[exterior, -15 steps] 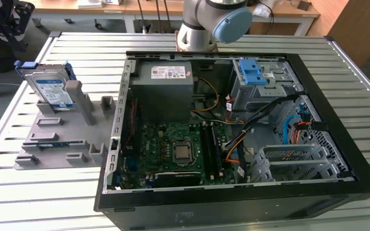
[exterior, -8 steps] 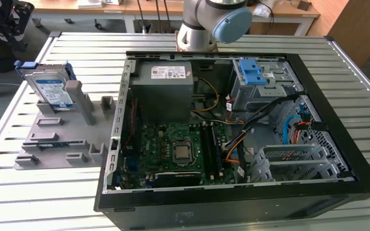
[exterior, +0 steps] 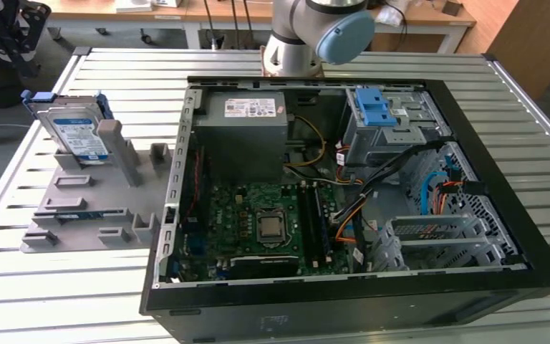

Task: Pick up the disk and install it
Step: 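Pick up the disk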

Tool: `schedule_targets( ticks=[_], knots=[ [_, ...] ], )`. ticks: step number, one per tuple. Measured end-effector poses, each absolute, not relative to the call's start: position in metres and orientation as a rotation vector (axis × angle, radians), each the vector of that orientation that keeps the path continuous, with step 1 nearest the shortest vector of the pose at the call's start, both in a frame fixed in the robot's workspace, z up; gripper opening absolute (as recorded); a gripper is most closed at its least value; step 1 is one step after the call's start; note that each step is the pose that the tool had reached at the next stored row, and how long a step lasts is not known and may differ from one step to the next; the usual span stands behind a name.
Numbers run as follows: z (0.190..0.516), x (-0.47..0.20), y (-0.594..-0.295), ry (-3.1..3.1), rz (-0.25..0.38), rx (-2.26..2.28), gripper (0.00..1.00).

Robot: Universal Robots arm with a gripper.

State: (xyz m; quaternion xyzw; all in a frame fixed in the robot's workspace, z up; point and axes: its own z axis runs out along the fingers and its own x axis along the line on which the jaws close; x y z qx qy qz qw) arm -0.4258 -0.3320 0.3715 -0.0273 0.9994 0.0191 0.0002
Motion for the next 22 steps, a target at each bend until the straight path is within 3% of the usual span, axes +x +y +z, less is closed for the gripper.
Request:
schedule_targets(
  ticks=[22],
  knots=[
    [0.3715,-0.4257,-0.3320,3.135,0.060,-0.218,0.11]
  ],
)
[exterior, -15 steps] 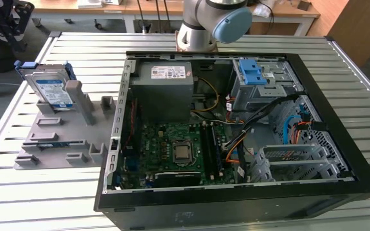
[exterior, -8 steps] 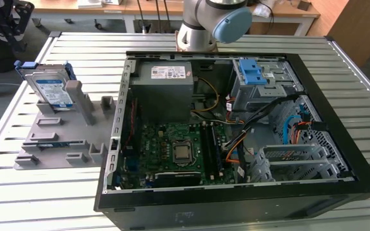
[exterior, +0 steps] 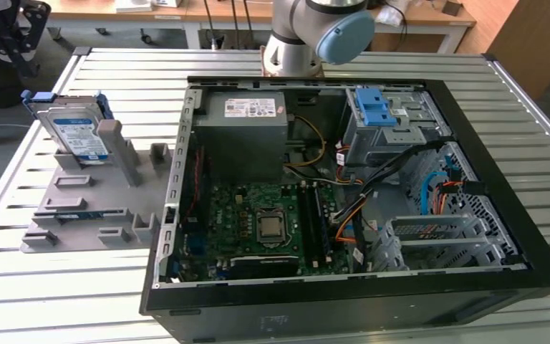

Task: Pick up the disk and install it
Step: 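Pick up the disk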

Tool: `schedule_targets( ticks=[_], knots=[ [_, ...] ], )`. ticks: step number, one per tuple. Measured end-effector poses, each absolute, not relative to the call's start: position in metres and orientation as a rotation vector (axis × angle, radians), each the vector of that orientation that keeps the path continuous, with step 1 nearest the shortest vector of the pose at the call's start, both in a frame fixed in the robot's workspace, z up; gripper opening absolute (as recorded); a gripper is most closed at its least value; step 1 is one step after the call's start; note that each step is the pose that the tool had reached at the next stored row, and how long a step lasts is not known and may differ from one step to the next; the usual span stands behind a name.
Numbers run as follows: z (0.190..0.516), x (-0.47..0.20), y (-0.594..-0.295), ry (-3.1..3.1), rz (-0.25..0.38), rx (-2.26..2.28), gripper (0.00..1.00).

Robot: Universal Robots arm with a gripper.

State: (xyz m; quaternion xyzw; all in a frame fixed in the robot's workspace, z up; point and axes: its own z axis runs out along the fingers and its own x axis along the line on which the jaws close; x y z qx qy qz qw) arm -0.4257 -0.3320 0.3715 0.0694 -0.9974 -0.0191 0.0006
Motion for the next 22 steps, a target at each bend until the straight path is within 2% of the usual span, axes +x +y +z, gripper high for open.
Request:
schedule_targets(
  ticks=[22],
  knots=[
    [0.3712,-0.4257,-0.3320,-3.066,-0.059,0.653,0.11]
  ],
)
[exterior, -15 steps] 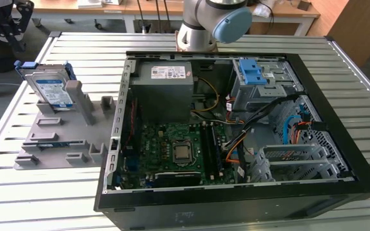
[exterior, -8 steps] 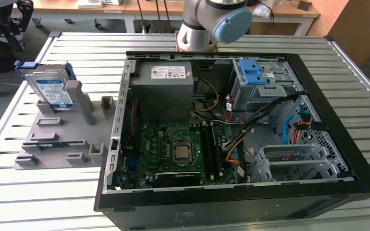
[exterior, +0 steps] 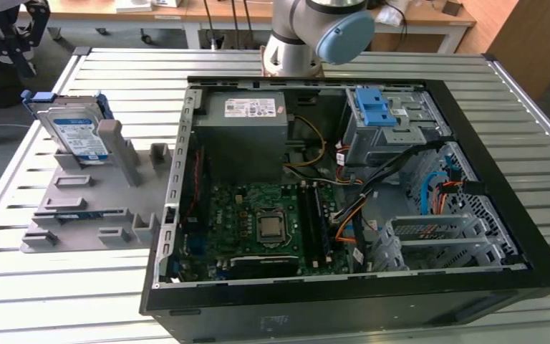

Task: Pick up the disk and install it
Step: 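Pick up the disk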

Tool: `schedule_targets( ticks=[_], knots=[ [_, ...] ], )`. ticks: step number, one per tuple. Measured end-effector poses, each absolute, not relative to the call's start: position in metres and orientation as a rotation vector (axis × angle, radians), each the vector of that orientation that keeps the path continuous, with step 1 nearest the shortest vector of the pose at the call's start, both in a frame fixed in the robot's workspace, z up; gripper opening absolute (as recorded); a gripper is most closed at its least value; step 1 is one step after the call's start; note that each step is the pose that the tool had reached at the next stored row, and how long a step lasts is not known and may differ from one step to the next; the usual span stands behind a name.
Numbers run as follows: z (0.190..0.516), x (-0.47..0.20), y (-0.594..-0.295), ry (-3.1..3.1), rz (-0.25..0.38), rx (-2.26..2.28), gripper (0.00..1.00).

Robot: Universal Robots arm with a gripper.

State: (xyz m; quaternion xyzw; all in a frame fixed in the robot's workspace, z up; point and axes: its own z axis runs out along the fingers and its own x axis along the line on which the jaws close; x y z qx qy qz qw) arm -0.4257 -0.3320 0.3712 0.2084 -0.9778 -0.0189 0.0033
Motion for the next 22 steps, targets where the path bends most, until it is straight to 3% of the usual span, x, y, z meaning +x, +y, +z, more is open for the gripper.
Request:
schedule_targets(
  ticks=[22],
  knots=[
    [0.3705,-0.4257,-0.3321,-2.952,-0.054,1.057,0.11]
  ],
)
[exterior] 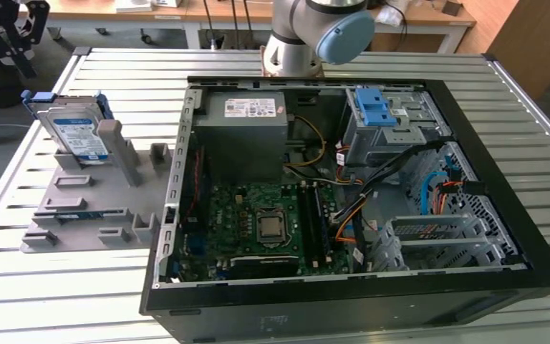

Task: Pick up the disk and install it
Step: 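Pick up the disk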

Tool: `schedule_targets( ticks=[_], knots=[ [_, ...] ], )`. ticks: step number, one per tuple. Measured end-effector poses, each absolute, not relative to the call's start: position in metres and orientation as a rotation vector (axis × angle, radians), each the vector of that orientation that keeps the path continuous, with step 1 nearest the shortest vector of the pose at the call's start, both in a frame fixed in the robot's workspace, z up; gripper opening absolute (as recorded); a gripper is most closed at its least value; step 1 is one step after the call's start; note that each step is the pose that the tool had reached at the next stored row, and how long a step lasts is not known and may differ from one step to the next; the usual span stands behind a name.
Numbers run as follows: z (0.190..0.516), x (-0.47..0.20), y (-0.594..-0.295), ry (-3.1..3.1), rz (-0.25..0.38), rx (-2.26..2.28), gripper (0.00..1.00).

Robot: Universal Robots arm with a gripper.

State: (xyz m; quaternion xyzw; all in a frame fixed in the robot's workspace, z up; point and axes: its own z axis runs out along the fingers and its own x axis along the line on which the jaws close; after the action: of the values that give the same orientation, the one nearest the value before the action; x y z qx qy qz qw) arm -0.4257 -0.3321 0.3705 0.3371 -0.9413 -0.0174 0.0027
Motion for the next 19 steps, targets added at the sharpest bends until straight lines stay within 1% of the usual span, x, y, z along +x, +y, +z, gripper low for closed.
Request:
schedule_targets(
  ticks=[10,19],
  knots=[
    [0.3702,-0.4257,-0.3321,-2.865,-0.054,1.268,0.11],
    [0.3699,-0.4257,-0.3320,-2.818,-0.053,1.367,0.11]
  ],
)
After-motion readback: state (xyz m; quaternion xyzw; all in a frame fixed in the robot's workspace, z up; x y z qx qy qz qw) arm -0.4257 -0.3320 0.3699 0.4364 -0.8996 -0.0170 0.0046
